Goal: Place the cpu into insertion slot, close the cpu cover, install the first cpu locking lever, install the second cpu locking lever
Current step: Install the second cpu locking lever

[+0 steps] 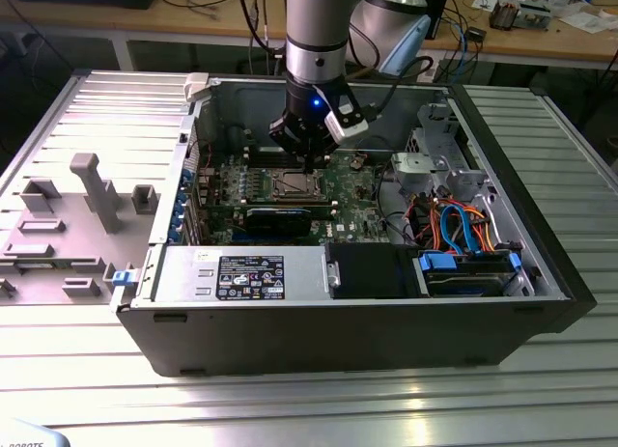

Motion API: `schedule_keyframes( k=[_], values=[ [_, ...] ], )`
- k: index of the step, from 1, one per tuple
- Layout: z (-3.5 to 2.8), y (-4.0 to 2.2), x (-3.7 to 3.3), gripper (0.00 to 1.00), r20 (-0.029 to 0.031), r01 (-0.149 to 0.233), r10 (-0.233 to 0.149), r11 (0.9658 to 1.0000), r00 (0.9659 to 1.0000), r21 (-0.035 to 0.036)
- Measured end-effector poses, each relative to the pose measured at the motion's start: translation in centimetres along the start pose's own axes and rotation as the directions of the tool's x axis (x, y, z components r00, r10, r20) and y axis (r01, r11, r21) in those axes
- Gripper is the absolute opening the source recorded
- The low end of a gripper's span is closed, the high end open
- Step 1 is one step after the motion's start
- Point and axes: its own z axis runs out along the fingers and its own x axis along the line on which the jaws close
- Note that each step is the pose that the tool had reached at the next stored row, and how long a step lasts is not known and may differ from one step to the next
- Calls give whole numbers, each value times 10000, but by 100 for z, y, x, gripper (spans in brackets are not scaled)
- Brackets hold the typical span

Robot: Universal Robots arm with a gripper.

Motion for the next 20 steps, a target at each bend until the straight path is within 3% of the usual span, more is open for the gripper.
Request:
schedule_keyframes(
  k=[8, 11, 14, 16, 20],
  values=[
    [-1, -1, -1, 11, -17, 1, -1, 10000, 10000, 2],
    [8, -13, 0, 11, -187, -5, 4, 10000, 9998, -57],
    [13, -90, 4, 11, -247, -12, 9, 9999, 9997, -118],
    [13, -128, 5, 11, -267, -17, 14, 9999, 9996, -124],
    [11, -224, 7, 11, -372, -48, 43, 9999, 9993, -127]
  ],
)
